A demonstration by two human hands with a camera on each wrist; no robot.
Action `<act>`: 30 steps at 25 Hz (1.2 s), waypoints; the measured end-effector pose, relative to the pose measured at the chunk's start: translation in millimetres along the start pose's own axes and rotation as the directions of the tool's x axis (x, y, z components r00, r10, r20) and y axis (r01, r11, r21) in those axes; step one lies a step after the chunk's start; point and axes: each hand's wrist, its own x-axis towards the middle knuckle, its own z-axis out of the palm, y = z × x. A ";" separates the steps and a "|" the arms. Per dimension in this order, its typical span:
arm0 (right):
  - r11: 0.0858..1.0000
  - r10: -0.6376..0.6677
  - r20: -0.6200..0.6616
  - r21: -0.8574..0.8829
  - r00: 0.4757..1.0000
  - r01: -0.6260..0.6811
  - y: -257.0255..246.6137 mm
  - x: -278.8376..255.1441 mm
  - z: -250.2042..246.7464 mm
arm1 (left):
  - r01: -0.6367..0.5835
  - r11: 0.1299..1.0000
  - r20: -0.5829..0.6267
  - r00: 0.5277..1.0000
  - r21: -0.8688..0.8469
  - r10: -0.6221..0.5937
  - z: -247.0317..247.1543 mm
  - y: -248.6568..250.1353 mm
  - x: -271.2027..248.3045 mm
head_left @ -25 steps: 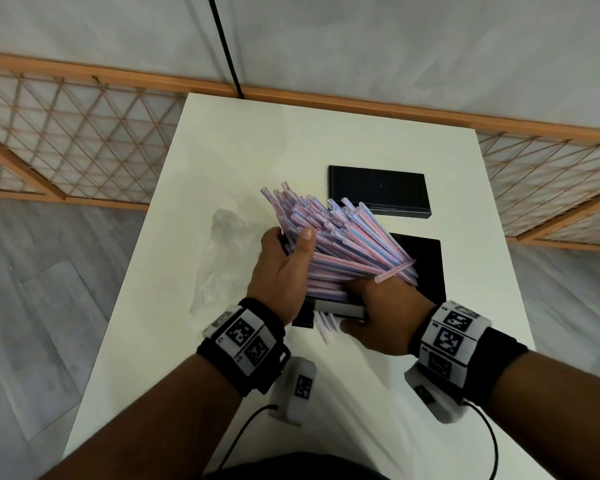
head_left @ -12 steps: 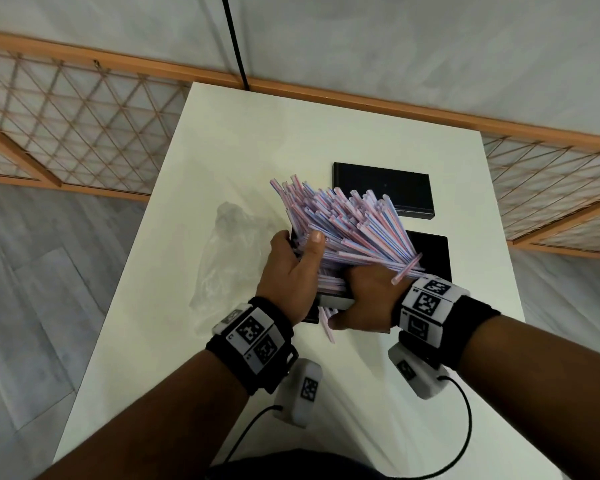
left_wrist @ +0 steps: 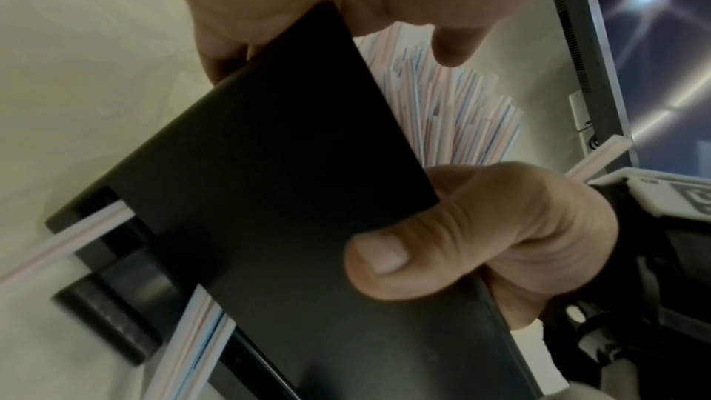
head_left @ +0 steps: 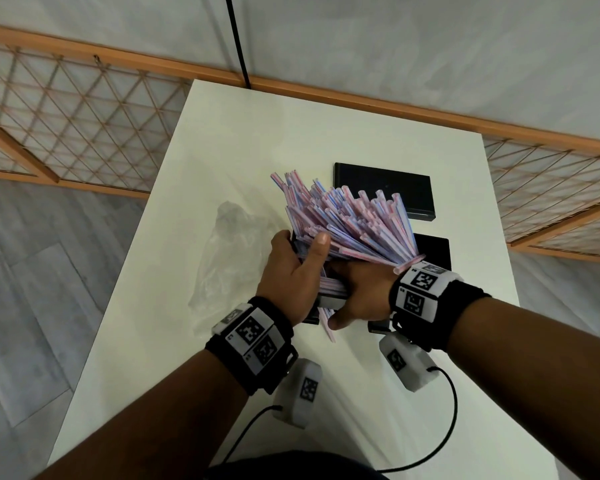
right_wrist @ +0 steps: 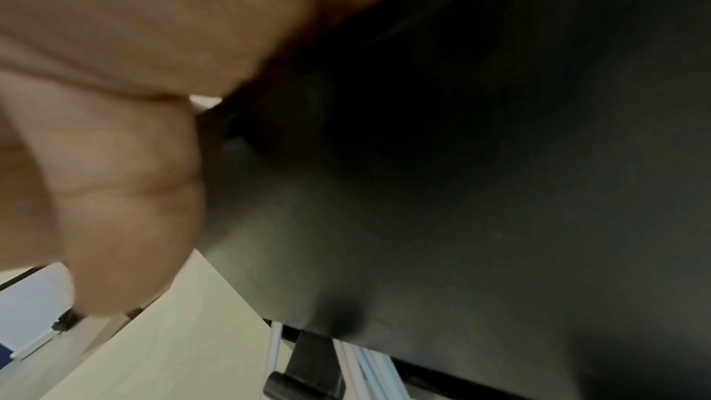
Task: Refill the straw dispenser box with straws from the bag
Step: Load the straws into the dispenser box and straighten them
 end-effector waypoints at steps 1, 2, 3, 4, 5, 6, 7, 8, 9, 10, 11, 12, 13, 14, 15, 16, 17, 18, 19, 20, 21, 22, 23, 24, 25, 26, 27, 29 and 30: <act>1.000 -0.007 0.005 0.009 1.000 0.007 0.6 0.6 -0.4 | -0.010 1.000 -0.003 1.000 0.001 0.010 -0.8 2.2 0.3; 1.000 -0.014 0.005 0.005 1.000 0.014 0.5 0.5 -1.5 | -0.025 1.000 -0.016 1.000 -0.007 0.025 -2.7 2.6 2.8; 1.000 -0.017 -0.002 -0.007 1.000 0.017 0.7 0.6 -1.8 | -0.047 0.999 -0.036 0.998 -0.025 0.046 -4.4 4.3 4.8; 0.999 -0.021 -0.012 -0.028 1.000 0.021 1.1 0.2 -1.9 | -0.073 0.996 -0.065 0.995 -0.050 0.070 -5.8 7.2 7.4; 0.998 -0.029 -0.025 -0.052 0.999 0.028 1.2 0.1 -1.2 | -0.092 0.993 -0.095 0.992 -0.078 0.085 -6.6 10.1 9.6; 0.996 -0.040 -0.037 -0.080 0.999 0.037 0.7 -0.3 -0.3 | -0.095 0.989 -0.125 0.989 -0.111 0.081 -7.0 11.9 13.2; 0.993 -0.057 -0.047 -0.108 0.997 0.052 -0.3 -0.5 0.5 | -0.085 0.986 -0.148 0.987 -0.146 0.064 -7.3 13.1 16.7; 0.989 -0.076 -0.061 -0.132 0.995 0.068 -1.2 -0.4 0.9 | -0.078 0.981 -0.168 0.985 -0.177 0.048 -7.5 16.1 18.8; 0.987 -0.094 -0.074 -0.138 0.993 0.083 -1.2 0.3 1.3 | -0.078 0.978 -0.196 0.980 -0.192 0.039 -8.1 20.6 19.5; 0.988 -0.105 -0.085 -0.120 0.991 0.094 -1.5 0.8 0.8 | -0.087 0.975 -0.226 0.973 -0.207 0.039 -9.2 25.8 19.8; 0.992 -0.101 -0.092 -0.080 0.991 0.094 -1.2 1.7 0.7 | -0.085 0.971 -0.251 0.968 -0.224 0.027 -10.2 29.0 21.2; 0.995 -0.090 -0.097 -0.040 0.991 0.087 -0.5 2.6 0.9 | -0.081 0.964 -0.266 0.964 -0.255 0.011 -11.4 30.2 23.3; 0.997 -0.079 -0.098 -0.020 0.992 0.077 0.6 3.4 1.2 | -0.086 0.956 -0.276 0.961 -0.281 0.006 -12.2 32.9 23.7; 0.997 -0.071 -0.098 -0.023 0.993 0.069 1.1 4.0 2.3 | -0.092 0.953 -0.287 0.958 -0.288 0.006 -12.9 33.8 25.3; 0.997 -0.065 -0.096 -0.036 0.993 0.062 0.9 4.8 3.1 | -0.097 0.954 -0.296 0.955 -0.285 0.009 -13.1 34.1 26.2; 0.997 -0.063 -0.097 -0.041 0.993 0.059 0.4 4.9 3.7 | -0.092 0.954 -0.300 0.954 -0.286 0.002 -12.8 34.5 26.3; 0.998 -0.061 -0.103 -0.032 0.993 0.058 -0.3 5.3 4.2 | -0.086 0.956 -0.306 0.952 -0.282 -0.005 -13.6 35.0 26.2; 0.998 -0.060 -0.120 -0.008 0.991 0.060 -0.4 5.5 4.4 | -0.097 0.958 -0.316 0.949 -0.270 0.007 -14.6 34.6 26.5; 0.998 -0.055 -0.139 0.028 0.989 0.059 0.0 5.5 4.5 | -0.117 0.959 -0.327 0.945 -0.257 0.028 -15.5 33.9 26.9; 0.995 -0.055 -0.162 0.069 0.985 0.067 0.2 5.0 4.2 | -0.142 0.957 -0.339 0.940 -0.252 0.051 -17.7 32.6 27.8; 0.992 -0.053 -0.176 0.106 0.983 0.073 0.4 5.0 4.4 | -0.157 0.956 -0.352 0.934 -0.248 0.062 -20.4 32.2 28.4; 0.987 -0.057 -0.181 0.136 0.982 0.082 1.1 4.4 4.5 | -0.173 0.954 -0.360 0.930 -0.246 0.075 -22.9 32.7 29.4; 0.984 -0.060 -0.178 0.154 0.982 0.088 1.5 3.5 4.6 | -0.181 0.954 -0.371 0.925 -0.240 0.082 -24.5 33.6 30.2; 0.983 -0.061 -0.175 0.160 0.983 0.090 1.6 2.7 4.9 | -0.175 0.958 -0.377 0.923 -0.227 0.080 -24.4 33.0 30.8; 0.984 -0.056 -0.173 0.158 0.983 0.084 1.7 1.7 4.6 | -0.156 0.967 -0.369 0.927 -0.202 0.073 -23.5 33.0 30.1; 0.986 -0.048 -0.176 0.150 0.983 0.075 1.7 0.7 4.1 | -0.131 0.973 -0.362 0.931 -0.189 0.055 -22.1 32.6 29.9; 0.990 -0.033 -0.181 0.132 0.983 0.058 1.6 0.1 3.7 | -0.099 0.978 -0.353 0.935 -0.186 0.028 -21.2 30.1 30.6; 0.995 -0.007 -0.203 0.096 0.979 0.027 1.3 -2.1 2.1 | -0.025 0.959 -0.325 0.943 -0.282 -0.071 -19.0 26.4 30.3; 0.996 0.001 -0.213 0.087 0.977 0.018 1.3 -3.3 1.2 | 0.012 0.945 -0.310 0.943 -0.326 -0.119 -19.0 23.9 30.3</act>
